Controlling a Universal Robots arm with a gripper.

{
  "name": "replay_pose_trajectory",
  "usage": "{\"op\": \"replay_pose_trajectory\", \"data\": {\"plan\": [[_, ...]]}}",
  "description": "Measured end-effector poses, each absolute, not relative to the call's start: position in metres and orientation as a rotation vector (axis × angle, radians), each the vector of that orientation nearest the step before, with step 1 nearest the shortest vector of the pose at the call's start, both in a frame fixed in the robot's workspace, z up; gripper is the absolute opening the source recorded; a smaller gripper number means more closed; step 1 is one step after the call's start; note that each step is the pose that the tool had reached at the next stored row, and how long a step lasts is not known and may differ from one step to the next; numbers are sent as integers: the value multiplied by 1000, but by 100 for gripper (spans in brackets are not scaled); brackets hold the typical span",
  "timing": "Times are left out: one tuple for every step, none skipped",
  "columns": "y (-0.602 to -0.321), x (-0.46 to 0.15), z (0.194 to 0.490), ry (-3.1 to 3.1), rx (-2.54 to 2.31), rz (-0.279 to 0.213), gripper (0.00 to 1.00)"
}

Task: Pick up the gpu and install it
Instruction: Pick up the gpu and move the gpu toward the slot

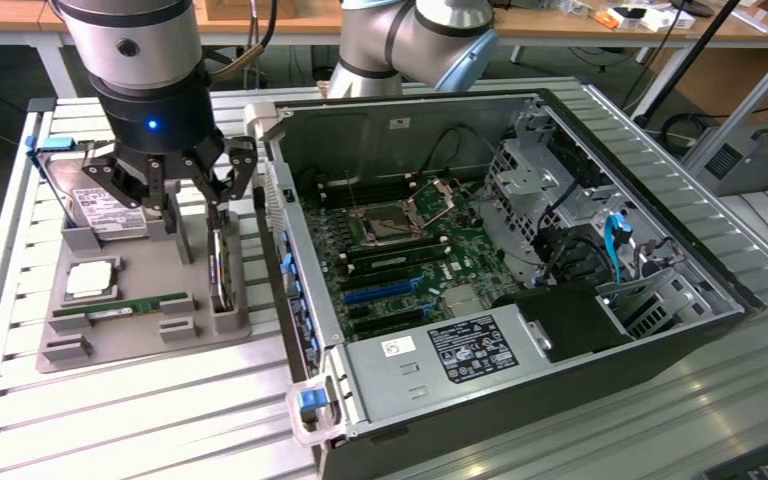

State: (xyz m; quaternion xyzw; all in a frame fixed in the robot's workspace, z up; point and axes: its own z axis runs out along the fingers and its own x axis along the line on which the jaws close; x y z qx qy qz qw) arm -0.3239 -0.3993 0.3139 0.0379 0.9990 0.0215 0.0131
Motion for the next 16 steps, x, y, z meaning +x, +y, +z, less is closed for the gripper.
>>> {"op": "replay_pose_trajectory", "data": {"plan": [[-399,-324,314,3113,118,67,48],[-399,-324,314,3113,118,67,48],[-399,-324,313,3113,118,67,48],[-399,-324,313,3113,118,67,48],[-399,-324,313,3113,118,67,48],[-399,-324,313,3112,118,67,48],[-399,-324,312,3113,118,67,48],[-399,-324,312,3113,118,67,48],[-399,-324,312,3113,118,67,48],[-399,-324,311,3113,118,67,48],[-399,-324,311,3113,118,67,48],[-399,-324,311,3113,118,67,48],[-399,-324,311,3113,118,67,48],[-399,-324,310,3113,118,67,48],[-399,-324,310,3112,118,67,48],[-399,-324,310,3113,118,67,48]]}}
